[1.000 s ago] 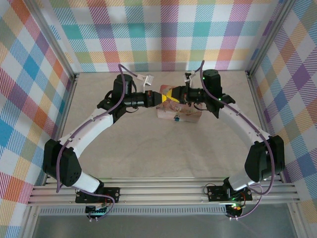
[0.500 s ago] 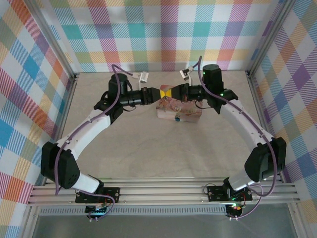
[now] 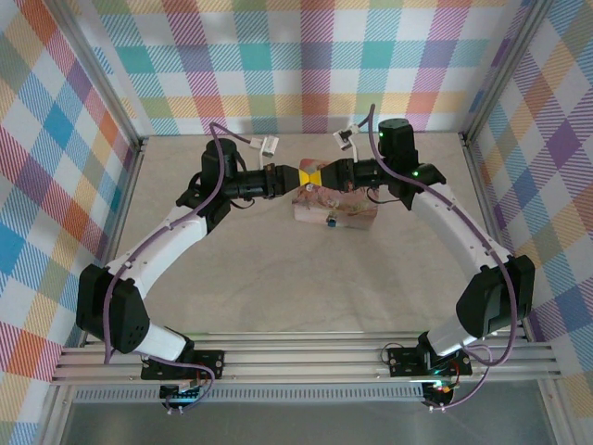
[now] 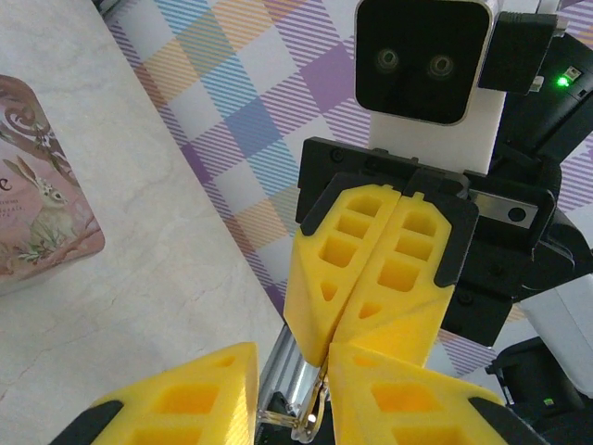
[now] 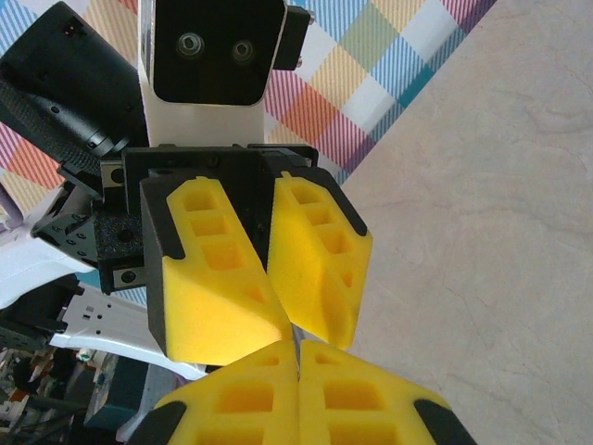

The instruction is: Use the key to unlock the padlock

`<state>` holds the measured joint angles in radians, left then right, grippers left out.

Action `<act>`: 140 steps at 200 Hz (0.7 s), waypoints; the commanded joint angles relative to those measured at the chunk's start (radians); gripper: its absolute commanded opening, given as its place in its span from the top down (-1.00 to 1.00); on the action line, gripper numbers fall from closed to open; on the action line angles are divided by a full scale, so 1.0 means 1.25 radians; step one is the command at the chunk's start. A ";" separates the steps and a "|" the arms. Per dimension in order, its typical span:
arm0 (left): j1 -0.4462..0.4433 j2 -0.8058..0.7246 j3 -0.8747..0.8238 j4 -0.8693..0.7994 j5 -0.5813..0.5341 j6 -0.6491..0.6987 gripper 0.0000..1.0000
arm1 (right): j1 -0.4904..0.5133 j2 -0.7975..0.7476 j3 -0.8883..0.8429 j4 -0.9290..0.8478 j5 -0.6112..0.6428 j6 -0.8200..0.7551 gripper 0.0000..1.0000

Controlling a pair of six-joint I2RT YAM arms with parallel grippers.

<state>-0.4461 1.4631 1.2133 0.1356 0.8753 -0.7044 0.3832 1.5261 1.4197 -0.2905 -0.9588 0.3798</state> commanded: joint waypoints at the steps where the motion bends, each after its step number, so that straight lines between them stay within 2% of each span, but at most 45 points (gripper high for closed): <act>1: 0.002 -0.020 -0.016 0.033 0.030 -0.007 0.48 | -0.008 0.005 0.011 0.003 -0.008 -0.008 1.00; 71: -0.004 -0.019 -0.022 0.031 0.031 -0.006 0.58 | -0.013 0.004 0.001 0.029 -0.016 0.016 1.00; 116: -0.008 -0.009 -0.012 0.032 0.036 -0.005 0.58 | -0.013 0.003 -0.008 0.035 -0.016 0.026 1.00; 140: -0.014 0.000 -0.005 0.028 0.041 -0.004 0.60 | -0.014 -0.001 -0.023 0.076 -0.025 0.050 1.00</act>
<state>-0.4511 1.4628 1.1934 0.1604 0.8936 -0.7147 0.3725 1.5265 1.4166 -0.2726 -0.9600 0.4118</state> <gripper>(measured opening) 0.207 0.065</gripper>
